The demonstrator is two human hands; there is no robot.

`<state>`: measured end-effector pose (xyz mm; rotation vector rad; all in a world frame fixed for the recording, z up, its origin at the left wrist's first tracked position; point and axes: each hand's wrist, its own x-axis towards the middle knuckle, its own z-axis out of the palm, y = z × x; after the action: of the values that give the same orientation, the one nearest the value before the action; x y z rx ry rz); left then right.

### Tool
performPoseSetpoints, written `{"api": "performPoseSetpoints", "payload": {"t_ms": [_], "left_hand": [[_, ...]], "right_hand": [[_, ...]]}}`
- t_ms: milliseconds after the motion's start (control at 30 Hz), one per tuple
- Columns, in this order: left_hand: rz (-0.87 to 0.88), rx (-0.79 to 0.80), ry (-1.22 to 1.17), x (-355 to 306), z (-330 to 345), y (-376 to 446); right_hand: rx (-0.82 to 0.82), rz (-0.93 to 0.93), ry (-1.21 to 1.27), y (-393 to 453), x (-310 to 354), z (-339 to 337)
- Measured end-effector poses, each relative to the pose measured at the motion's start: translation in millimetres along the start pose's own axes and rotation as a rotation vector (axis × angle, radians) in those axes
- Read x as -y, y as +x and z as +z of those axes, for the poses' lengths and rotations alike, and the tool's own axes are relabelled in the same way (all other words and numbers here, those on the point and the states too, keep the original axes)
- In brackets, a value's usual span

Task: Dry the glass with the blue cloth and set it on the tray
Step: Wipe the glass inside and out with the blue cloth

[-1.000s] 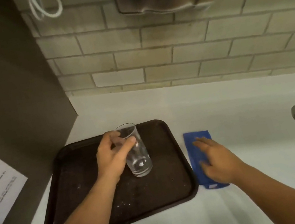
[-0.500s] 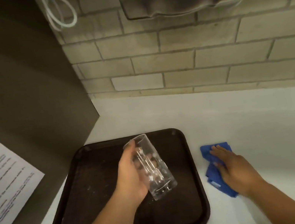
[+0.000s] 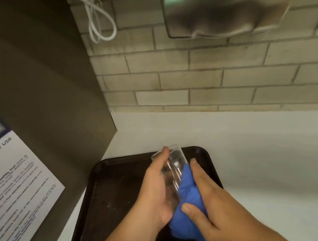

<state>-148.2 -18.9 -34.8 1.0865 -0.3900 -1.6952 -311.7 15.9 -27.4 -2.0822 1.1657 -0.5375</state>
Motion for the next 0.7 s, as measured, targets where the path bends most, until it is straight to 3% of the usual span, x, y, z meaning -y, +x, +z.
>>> {"api": "performPoseSetpoints", "payload": {"t_ms": [100,200,267,333,400,467,600,700], "left_hand": [[0.031,0.017,-0.017,-3,-10,-14],[0.051,0.006,-0.003,-3,-11,-32],[0.061,-0.011,-0.013,-8,-12,-42],[0.092,-0.018,-0.028,-20,-17,-46],[0.124,-0.018,-0.047,-31,-26,-46],[0.145,-0.021,-0.040,-35,-31,-48],[0.135,0.006,-0.074,-30,-31,-57],[0.150,0.028,-0.080,-31,-33,-59]], "right_hand": [[-0.126,-0.040,-0.035,11,20,8],[-0.443,-0.042,0.058,31,33,6],[-0.568,-0.066,0.046,38,32,0],[-0.491,-0.125,0.060,31,30,1],[-0.265,-0.128,0.089,16,35,11],[-0.148,-0.114,0.022,10,36,23],[-0.277,-0.152,0.101,32,56,23],[-0.367,-0.076,0.206,54,67,16]]}}
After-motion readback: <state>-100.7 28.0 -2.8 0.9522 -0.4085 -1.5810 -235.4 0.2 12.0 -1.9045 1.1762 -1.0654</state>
